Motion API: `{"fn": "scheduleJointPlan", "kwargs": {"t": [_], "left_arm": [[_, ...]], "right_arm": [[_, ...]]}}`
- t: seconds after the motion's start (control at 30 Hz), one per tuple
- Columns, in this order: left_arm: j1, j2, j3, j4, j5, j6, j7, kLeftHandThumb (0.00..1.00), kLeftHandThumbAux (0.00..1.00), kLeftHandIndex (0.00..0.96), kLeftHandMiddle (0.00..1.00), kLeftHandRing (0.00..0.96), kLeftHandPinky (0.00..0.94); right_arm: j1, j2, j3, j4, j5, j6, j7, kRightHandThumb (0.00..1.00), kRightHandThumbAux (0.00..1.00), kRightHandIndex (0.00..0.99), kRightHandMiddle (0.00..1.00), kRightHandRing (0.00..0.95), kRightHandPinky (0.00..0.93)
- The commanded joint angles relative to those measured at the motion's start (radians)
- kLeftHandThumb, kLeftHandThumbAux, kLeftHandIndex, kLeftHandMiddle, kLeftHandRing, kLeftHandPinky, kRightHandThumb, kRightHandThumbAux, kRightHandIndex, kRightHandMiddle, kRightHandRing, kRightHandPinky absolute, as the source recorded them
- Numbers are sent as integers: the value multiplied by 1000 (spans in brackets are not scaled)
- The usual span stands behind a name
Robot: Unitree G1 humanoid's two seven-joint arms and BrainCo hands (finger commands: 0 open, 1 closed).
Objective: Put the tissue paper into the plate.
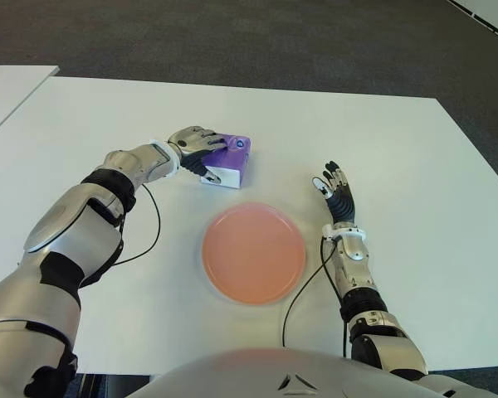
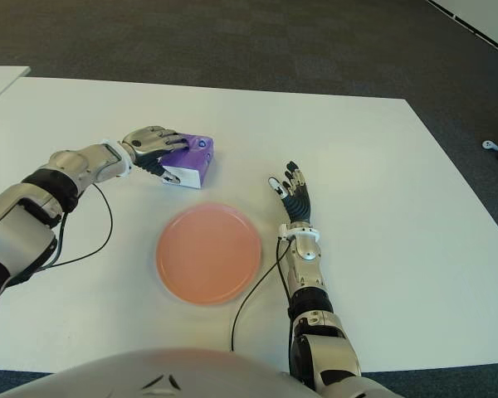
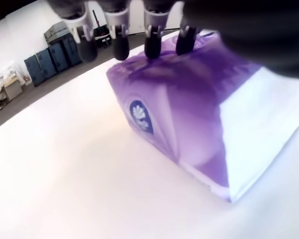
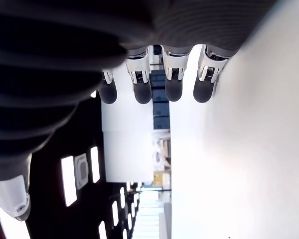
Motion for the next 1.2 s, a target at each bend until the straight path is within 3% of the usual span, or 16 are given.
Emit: {"fn": "scheduleJointPlan", "kwargs": {"t": [0.03,0.7,0.93,1.2], "left_arm": [[15,-14,-44,37,37,25,16,29,178,0,0,0,0],[8,-8,-79,23,30,32,127,33,187,0,0,0,0],[13,3,-70,6,16,-1,220,34,209,0,0,0,0],[23,45,-28,-73,-19,-62,246,40,240,0,0,0,0]], "right_arm": [[83,16,4,78,8,77,20,67,569,0,27,0,0],[99,16,8,59,7,75,48,64,587,3,27,0,0],[101,11,19,59,-10,71,43,72,575,0,24,0,0],[103,5,20,69,-13,68,38,66,598,0,17,0,0]]}}
